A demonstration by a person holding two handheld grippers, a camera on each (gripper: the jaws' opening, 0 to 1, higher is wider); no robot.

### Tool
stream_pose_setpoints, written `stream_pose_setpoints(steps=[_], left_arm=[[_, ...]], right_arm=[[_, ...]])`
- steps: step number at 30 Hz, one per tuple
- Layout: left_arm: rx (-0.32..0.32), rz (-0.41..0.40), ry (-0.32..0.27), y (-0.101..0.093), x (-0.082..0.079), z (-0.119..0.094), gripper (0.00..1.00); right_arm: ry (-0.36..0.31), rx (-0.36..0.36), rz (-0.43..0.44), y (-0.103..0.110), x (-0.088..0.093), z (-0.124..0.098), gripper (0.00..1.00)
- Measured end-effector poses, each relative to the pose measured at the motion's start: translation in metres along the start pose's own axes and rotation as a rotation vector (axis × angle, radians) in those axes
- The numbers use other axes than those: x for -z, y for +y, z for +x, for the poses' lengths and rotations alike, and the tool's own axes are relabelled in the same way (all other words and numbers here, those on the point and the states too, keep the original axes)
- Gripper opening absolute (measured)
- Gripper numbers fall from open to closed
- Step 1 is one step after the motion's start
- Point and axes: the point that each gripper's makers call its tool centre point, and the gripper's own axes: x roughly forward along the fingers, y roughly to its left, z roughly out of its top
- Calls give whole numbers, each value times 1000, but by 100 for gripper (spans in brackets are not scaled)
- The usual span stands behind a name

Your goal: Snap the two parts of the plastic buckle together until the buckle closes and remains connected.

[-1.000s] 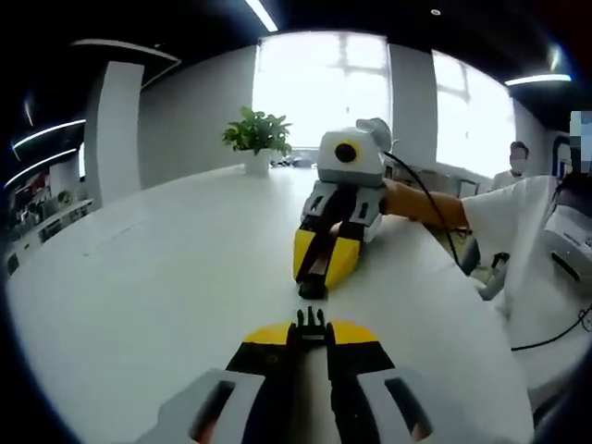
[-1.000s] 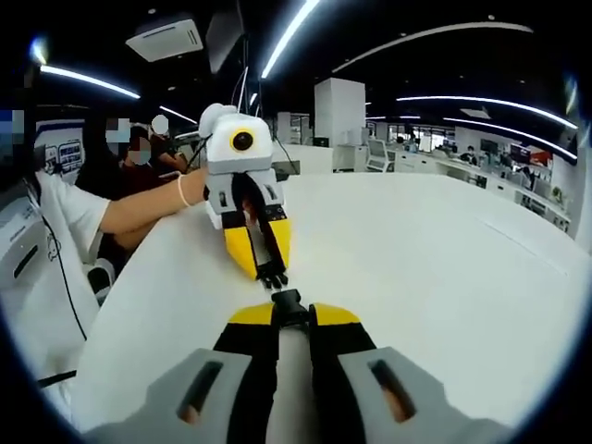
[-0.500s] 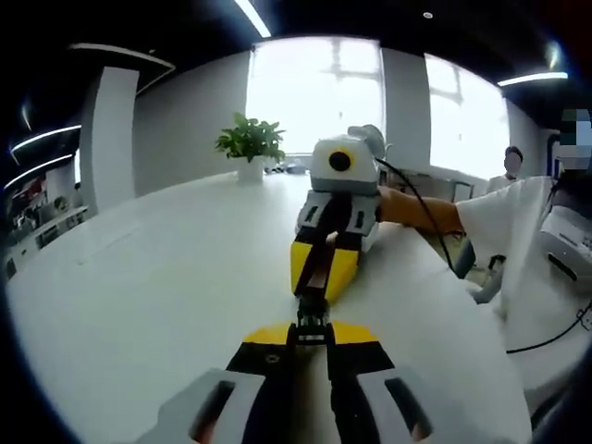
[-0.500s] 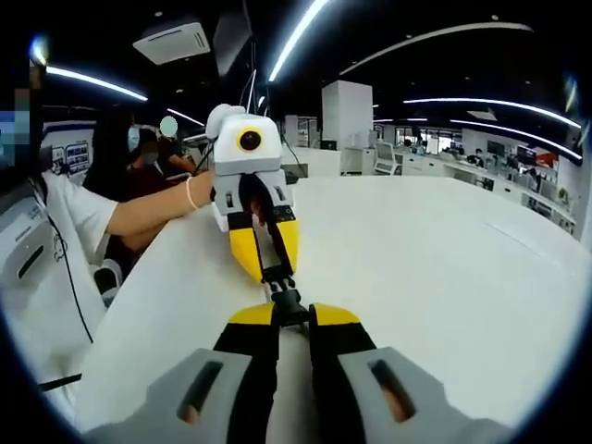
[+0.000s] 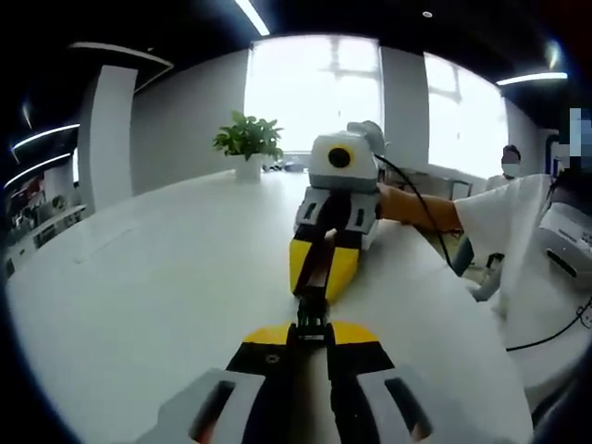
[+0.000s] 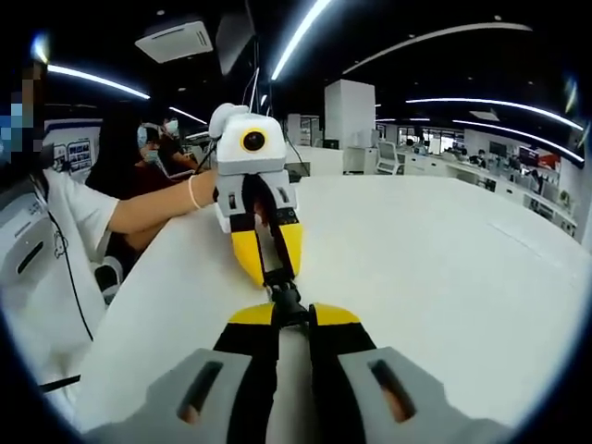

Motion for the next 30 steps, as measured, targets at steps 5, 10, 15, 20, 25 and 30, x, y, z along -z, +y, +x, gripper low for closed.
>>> stream_pose_setpoints(steps=[5, 10, 15, 20, 25, 30], left_arm=[[3, 2, 1, -1, 0, 1, 12], [1, 15, 12, -1, 1, 2, 12], [9, 30, 20, -2, 2, 2, 11], [43, 34, 31, -5, 0, 5, 11], [48, 49, 50, -5, 0, 6, 11], [44, 53, 45, -5, 0, 6, 12]], right_arm=[[4, 0, -6, 1, 0, 0, 12], [14, -5, -15, 1, 2, 1, 12], [28, -13, -29, 2, 2, 2, 12], [37, -36, -50, 6, 0, 5, 12], [53, -37, -71, 6, 0, 4, 12], [38, -33, -62, 4, 0, 4, 12]])
